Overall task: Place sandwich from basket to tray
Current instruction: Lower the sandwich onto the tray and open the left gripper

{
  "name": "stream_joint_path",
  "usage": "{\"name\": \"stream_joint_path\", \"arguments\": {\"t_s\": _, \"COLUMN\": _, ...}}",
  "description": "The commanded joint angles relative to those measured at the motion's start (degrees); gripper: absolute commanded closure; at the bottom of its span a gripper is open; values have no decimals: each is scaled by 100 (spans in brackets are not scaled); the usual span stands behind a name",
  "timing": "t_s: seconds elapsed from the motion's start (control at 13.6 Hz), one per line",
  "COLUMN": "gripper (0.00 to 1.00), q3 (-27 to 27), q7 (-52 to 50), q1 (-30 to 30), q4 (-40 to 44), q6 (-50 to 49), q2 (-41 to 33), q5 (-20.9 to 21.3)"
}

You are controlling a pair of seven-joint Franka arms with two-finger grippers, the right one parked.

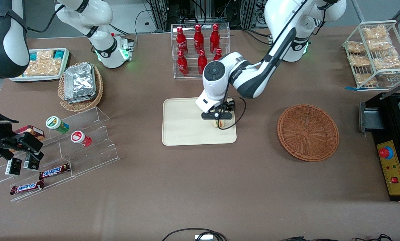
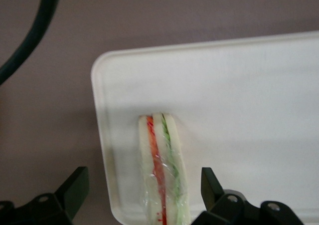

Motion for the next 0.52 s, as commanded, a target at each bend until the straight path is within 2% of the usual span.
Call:
{"name": "stream_joint_path", "arguments": {"t_s": 0.0, "gripper": 1, "q3": -26, "q7": -220, "q1": 325, "q4": 372, "q6": -324, "q2": -25, "q5": 3}}
{"name": "stream_joint_path", "arguments": {"t_s": 0.3, "gripper": 1, "q3": 97, "q7": -248, "q1": 930, "q4": 970, "q6": -1465, "q2": -87, "q5": 91}}
{"name": "stream_joint_path", "arguments": {"t_s": 0.44, "gripper": 1, "q3": 97, "q7": -195, "q1": 1405, "q4": 1014, "q6": -1599, "q2": -227, "q5": 100}}
